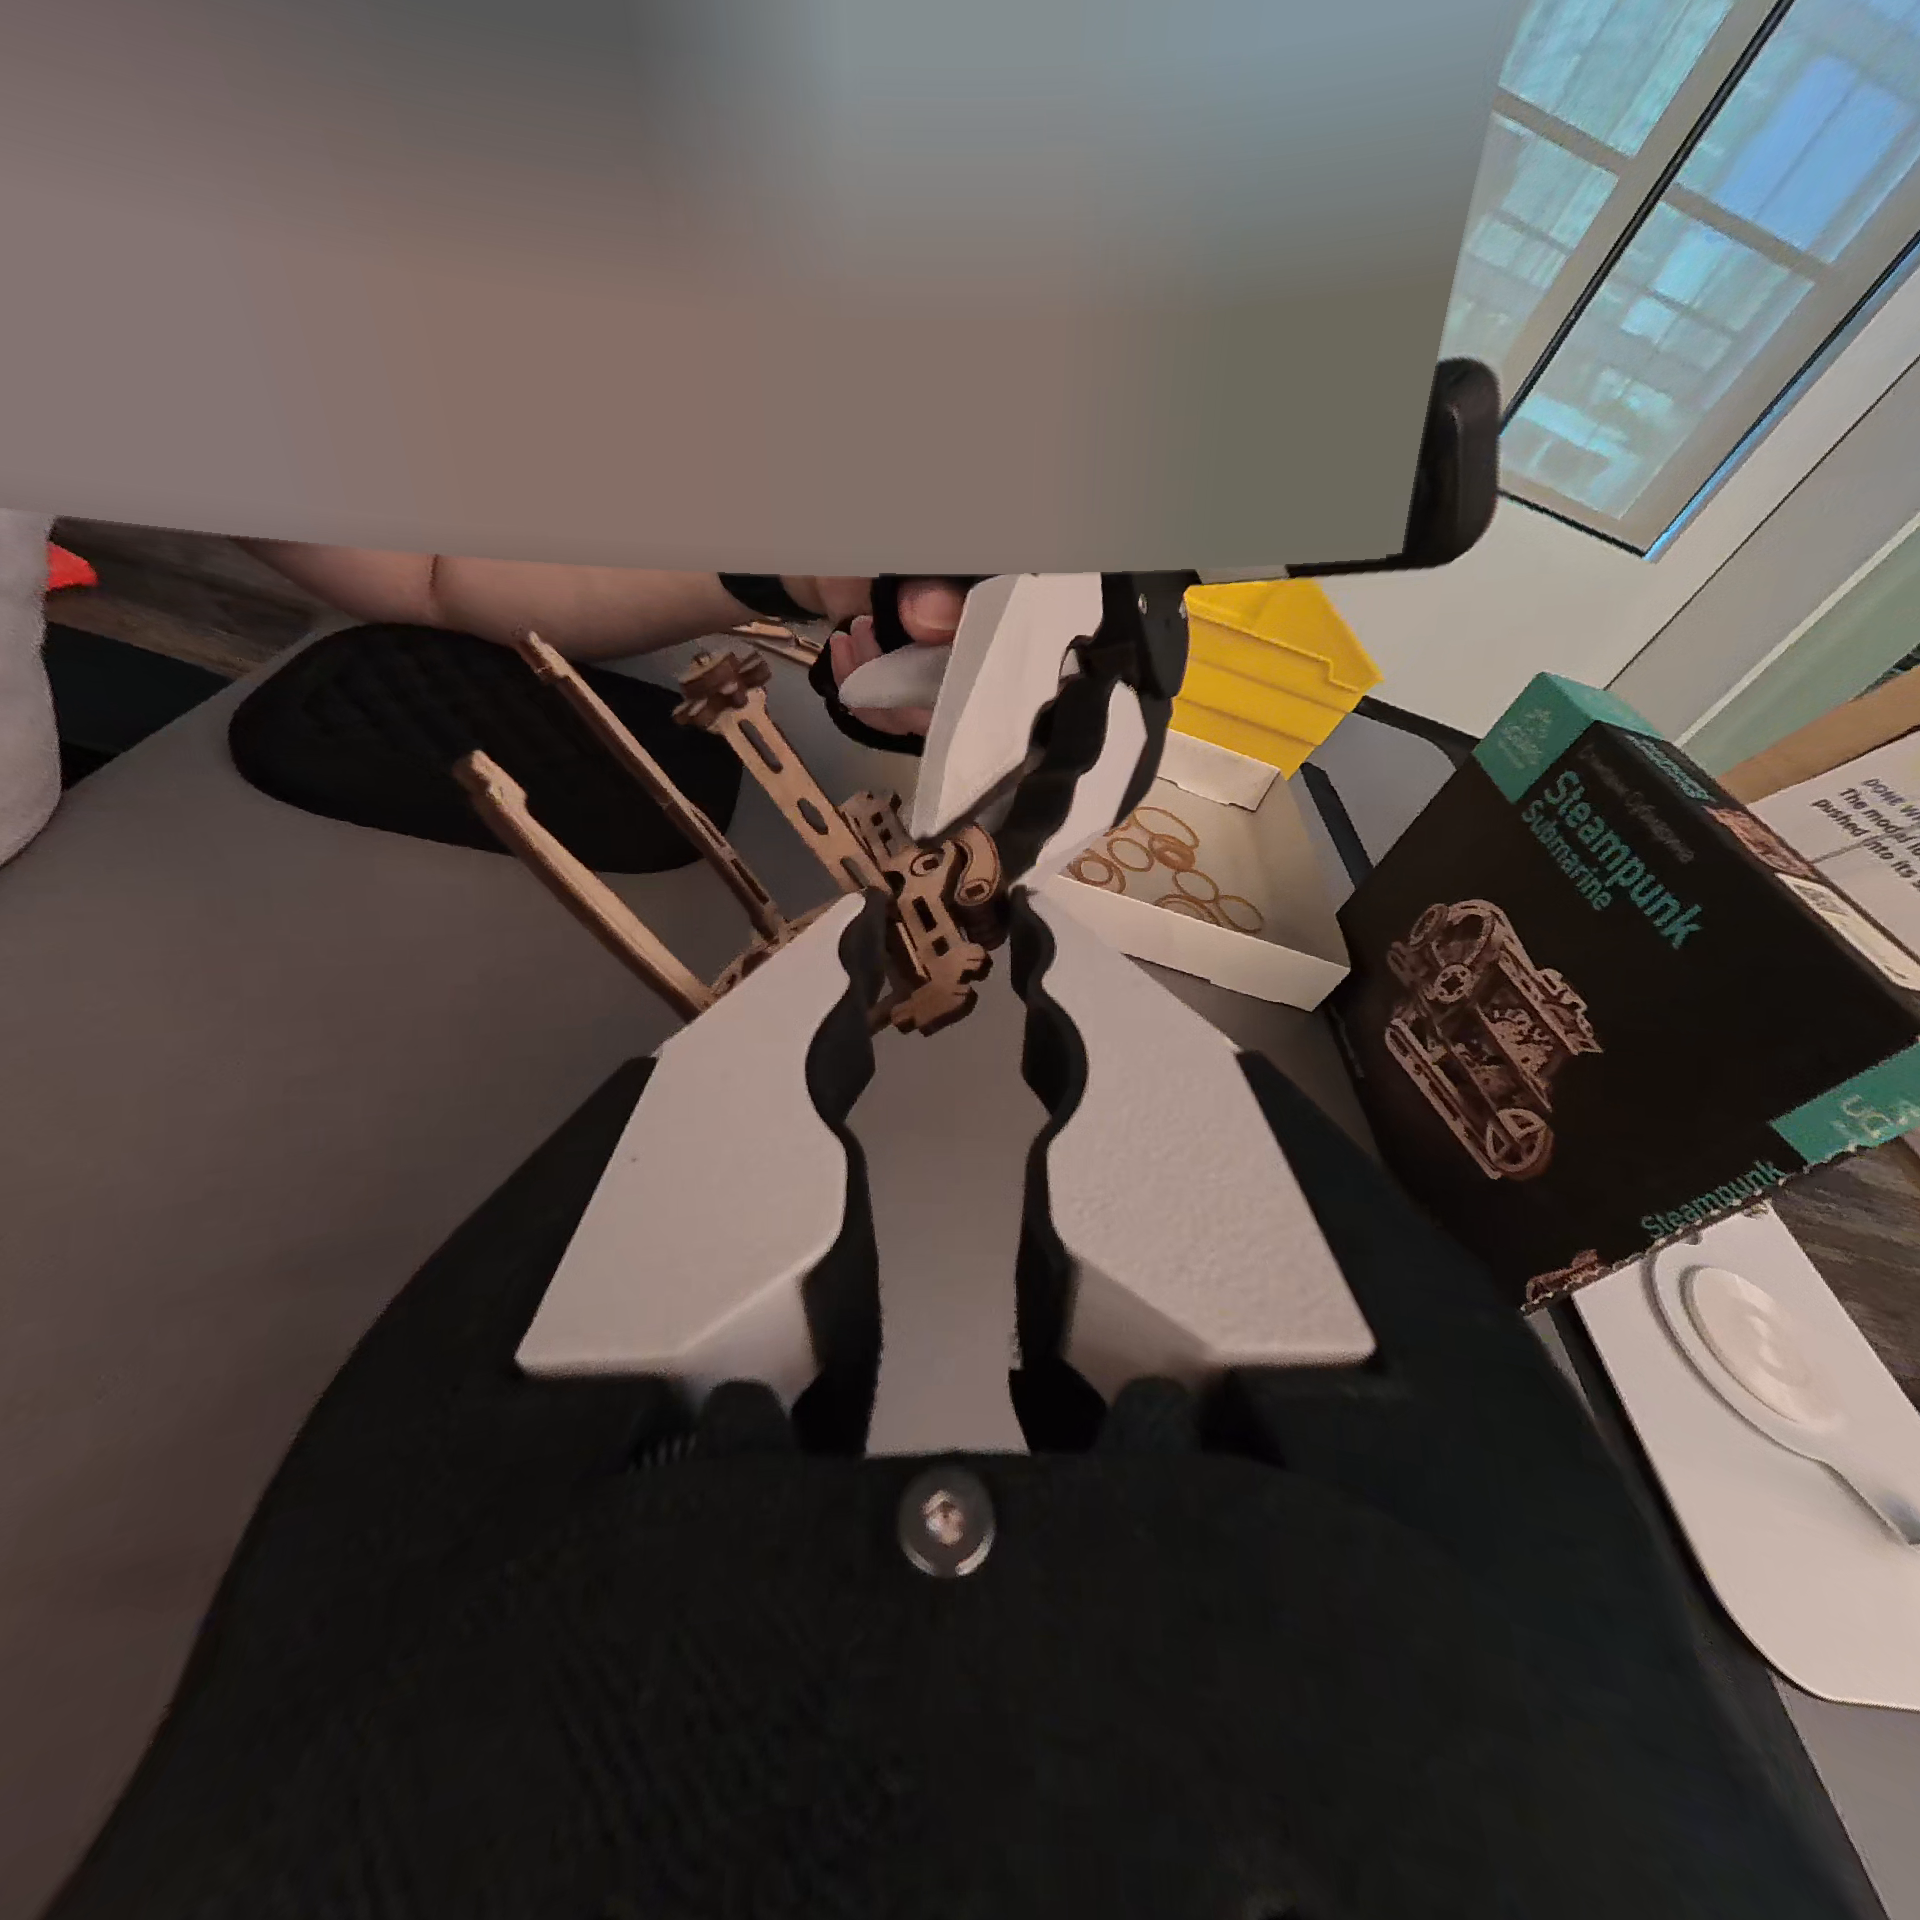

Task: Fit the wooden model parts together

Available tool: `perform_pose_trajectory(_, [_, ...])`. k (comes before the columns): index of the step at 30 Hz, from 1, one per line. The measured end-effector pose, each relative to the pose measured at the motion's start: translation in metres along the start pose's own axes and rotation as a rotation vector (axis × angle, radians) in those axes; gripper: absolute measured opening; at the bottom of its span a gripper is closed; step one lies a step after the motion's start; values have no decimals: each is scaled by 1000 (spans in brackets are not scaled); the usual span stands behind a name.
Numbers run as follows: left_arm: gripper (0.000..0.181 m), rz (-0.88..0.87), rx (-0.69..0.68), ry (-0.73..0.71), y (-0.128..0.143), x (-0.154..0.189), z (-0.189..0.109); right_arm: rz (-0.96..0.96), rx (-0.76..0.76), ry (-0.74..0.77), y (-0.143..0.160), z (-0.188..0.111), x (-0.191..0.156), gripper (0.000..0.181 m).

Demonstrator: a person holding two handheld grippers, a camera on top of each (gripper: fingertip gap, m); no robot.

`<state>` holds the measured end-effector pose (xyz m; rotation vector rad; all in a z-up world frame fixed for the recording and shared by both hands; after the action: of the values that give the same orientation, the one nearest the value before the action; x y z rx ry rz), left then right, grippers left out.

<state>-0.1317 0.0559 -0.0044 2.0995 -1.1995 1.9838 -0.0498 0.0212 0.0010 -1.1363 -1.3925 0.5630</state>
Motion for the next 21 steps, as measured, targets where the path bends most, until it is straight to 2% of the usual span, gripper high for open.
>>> perform_pose_trajectory(1, [13,12,-5,-2,1,1,0,-3,-9,-1,0,1,-1,22])
perform_pose_trajectory(7, [10,95,-2,-65,-2,2,1,-24,-3,3,-1,0,0,22])
perform_pose_trajectory(12, [11,278,28,-170,-7,11,0,80,72,21,-7,-11,11,24])
perform_pose_trajectory(17, [10,510,37,-340,-8,19,4,114,27,6,-6,-8,11,27])
perform_pose_trajectory(21, [10,661,45,-358,-6,30,10,90,17,-4,-7,-8,9,28])
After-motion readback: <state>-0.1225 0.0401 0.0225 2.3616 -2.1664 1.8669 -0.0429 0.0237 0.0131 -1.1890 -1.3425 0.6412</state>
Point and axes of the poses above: each gripper's, where its closed fingertips meet, z out along the fingers, y out of its underside, x = y × z across the jaws, the point moved 5 cm from there along -z, back along the fingers, and after that the axes turned 10 degrees about -z, right-handed, at the moved point
